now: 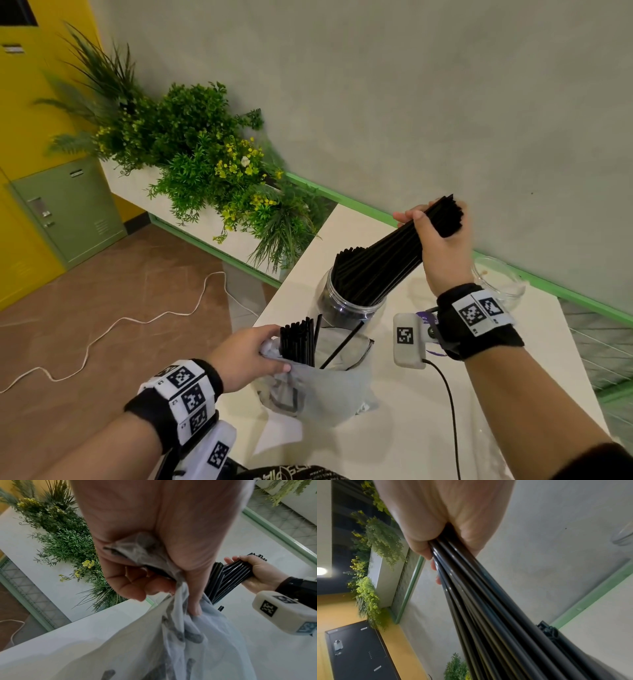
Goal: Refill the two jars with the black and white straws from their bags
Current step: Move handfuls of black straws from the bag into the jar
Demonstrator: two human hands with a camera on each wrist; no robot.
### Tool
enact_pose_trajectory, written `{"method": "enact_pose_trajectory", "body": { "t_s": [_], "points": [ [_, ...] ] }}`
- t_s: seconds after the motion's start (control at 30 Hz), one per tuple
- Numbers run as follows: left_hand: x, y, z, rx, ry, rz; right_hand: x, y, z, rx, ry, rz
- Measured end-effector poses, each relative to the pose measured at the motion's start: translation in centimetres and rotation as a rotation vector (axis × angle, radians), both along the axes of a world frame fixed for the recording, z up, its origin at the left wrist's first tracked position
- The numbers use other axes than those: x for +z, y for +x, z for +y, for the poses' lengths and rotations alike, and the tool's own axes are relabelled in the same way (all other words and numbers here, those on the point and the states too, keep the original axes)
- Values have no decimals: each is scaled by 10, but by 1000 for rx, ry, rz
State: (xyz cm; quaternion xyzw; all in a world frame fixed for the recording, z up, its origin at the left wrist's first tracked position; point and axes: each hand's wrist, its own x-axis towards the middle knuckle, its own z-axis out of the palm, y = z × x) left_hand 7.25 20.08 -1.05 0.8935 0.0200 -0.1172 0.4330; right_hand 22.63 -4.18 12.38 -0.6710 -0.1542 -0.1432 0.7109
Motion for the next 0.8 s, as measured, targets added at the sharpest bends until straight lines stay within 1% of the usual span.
{"method": "enact_pose_trajectory", "body": {
  "t_s": [0.17, 0.3, 0.43, 0.47, 0.53, 0.6, 0.67, 0.7, 0.73, 0.8],
  "points": [
    [2, 0, -4, 0, 26, -18, -11, -5, 3, 101, -107, 31],
    [1, 0, -5, 4, 40, -26, -29, -3, 12, 137, -174, 108],
    [2, 0, -4, -3, 21, -21, -48, 7, 8, 222, -424, 217],
    [2, -1, -4, -2, 14, -17, -52, 8, 6, 209, -497, 207],
    [1, -1, -2, 5, -1, -12, -56, 10, 1, 113, -584, 106],
    [-1, -1, 0, 11, 0, -13, -61, 12, -6, -5, -515, 57],
    [-3, -1, 0, 10, 6, -9, -71, 16, -17, -100, -407, 85],
    [-4, -1, 1, 7, 10, -10, -78, 18, -23, -138, -392, 101],
    [-3, -1, 0, 7, 16, -8, -87, 19, -30, -166, -427, 114],
    [-2, -1, 0, 4, 18, -9, -103, 21, -39, -165, -567, 158]
  ]
}}
